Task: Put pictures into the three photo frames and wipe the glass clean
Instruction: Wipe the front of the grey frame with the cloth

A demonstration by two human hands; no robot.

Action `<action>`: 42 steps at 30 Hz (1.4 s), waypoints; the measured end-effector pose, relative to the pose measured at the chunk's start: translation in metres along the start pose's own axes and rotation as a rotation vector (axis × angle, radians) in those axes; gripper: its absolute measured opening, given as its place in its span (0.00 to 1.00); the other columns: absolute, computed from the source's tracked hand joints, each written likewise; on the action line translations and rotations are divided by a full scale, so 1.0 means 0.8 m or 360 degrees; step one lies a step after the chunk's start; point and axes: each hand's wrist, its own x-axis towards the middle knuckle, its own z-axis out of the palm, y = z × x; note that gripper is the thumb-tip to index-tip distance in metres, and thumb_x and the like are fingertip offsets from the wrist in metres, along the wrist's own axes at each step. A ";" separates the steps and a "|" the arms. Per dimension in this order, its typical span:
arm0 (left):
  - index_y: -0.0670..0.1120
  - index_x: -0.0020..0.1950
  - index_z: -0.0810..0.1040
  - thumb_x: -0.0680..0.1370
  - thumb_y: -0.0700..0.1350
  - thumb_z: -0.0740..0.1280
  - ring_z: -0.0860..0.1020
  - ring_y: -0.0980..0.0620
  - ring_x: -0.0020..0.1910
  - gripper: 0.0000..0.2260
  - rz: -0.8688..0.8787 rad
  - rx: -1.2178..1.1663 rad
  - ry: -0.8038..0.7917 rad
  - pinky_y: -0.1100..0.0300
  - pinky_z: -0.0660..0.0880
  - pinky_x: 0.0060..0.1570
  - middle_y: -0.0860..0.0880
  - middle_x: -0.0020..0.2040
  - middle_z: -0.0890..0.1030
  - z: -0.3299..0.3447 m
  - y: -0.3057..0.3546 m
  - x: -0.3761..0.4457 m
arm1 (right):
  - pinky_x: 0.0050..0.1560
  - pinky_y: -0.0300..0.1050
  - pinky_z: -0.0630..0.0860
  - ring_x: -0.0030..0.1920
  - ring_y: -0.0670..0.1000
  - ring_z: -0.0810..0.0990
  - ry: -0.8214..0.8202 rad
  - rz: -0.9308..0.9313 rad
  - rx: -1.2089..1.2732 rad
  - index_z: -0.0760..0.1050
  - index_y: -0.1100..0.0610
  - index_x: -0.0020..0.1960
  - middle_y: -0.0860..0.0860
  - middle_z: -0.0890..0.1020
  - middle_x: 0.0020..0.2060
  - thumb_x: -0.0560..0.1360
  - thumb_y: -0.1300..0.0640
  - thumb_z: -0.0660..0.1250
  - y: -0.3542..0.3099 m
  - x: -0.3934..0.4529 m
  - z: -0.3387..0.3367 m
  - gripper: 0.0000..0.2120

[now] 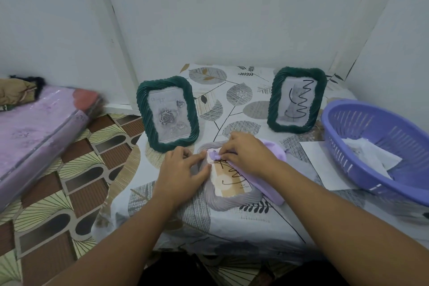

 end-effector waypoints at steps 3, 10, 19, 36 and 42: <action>0.60 0.68 0.79 0.74 0.69 0.57 0.66 0.52 0.51 0.27 0.0009 0.0012 -0.0005 0.53 0.71 0.55 0.55 0.50 0.69 0.000 0.001 0.000 | 0.48 0.47 0.73 0.49 0.53 0.76 0.0069 0.0053 0.0043 0.86 0.46 0.54 0.50 0.75 0.45 0.79 0.48 0.69 -0.007 0.007 0.002 0.09; 0.59 0.65 0.81 0.75 0.68 0.59 0.66 0.51 0.49 0.25 0.0026 -0.0019 0.0072 0.52 0.72 0.53 0.54 0.48 0.70 0.004 -0.002 0.000 | 0.50 0.49 0.74 0.49 0.53 0.77 -0.0019 -0.0025 0.0023 0.86 0.46 0.53 0.51 0.76 0.46 0.78 0.48 0.69 -0.009 -0.004 0.004 0.07; 0.58 0.66 0.81 0.74 0.67 0.59 0.67 0.51 0.50 0.25 0.0022 -0.0039 0.0066 0.52 0.72 0.54 0.54 0.49 0.71 0.004 -0.001 0.000 | 0.49 0.50 0.74 0.48 0.53 0.76 0.0004 0.0034 0.0001 0.86 0.45 0.52 0.47 0.72 0.42 0.78 0.49 0.70 -0.009 -0.003 0.007 0.07; 0.58 0.67 0.80 0.74 0.69 0.56 0.66 0.52 0.51 0.28 0.0008 -0.0016 0.0014 0.54 0.70 0.55 0.54 0.50 0.70 -0.001 0.001 -0.001 | 0.46 0.46 0.71 0.48 0.52 0.77 0.0037 0.0067 0.0010 0.86 0.46 0.52 0.43 0.69 0.37 0.78 0.49 0.71 -0.012 0.008 0.001 0.07; 0.58 0.67 0.80 0.74 0.69 0.56 0.67 0.51 0.50 0.28 0.0015 -0.0018 0.0025 0.53 0.71 0.55 0.54 0.50 0.70 0.000 0.001 0.000 | 0.45 0.46 0.69 0.46 0.50 0.74 0.0038 0.0065 0.0011 0.86 0.45 0.52 0.42 0.68 0.38 0.78 0.48 0.70 -0.007 0.003 0.004 0.07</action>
